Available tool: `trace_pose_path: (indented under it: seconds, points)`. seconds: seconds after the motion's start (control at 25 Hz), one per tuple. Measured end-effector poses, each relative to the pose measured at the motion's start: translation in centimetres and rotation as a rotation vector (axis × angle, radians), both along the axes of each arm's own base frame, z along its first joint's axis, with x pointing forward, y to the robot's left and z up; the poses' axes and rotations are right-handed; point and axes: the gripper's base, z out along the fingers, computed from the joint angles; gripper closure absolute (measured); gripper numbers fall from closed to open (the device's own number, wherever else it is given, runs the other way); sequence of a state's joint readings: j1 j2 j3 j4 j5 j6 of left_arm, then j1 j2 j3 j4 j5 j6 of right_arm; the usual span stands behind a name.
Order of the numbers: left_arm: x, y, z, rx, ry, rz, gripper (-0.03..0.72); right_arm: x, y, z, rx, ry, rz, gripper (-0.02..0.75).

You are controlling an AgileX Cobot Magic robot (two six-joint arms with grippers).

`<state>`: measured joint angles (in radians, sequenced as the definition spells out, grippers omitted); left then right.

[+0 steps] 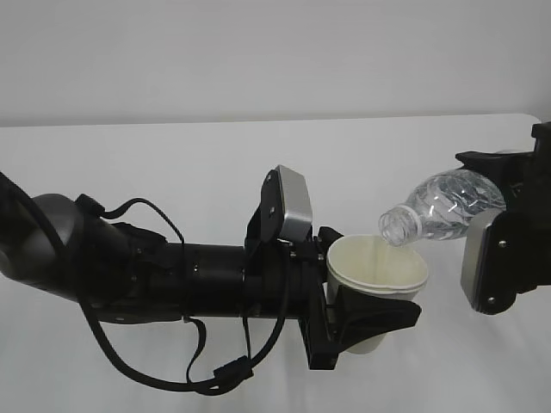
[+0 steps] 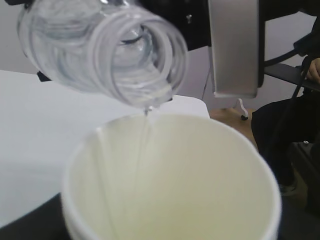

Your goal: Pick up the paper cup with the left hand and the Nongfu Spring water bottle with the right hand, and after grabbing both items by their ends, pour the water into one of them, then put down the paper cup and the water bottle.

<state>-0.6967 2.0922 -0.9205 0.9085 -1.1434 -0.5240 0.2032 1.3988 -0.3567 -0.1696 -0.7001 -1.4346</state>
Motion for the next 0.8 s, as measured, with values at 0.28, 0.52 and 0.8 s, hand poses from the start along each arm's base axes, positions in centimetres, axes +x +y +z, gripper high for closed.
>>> trace_pose_path:
  seconds: [0.28,0.52,0.8]
  points:
    - [0.00,0.00,0.00,0.000,0.000,0.000,0.218,0.00,0.00,0.00,-0.005,-0.002,0.002,0.316]
    - [0.00,0.00,0.00,0.000,0.000,0.000,0.218,0.00,0.01,0.00,-0.007,-0.002,0.003,0.316]
    - [0.00,0.00,-0.01,0.001,0.000,0.001,0.218,0.00,0.01,0.00,-0.007,-0.002,0.003,0.316]
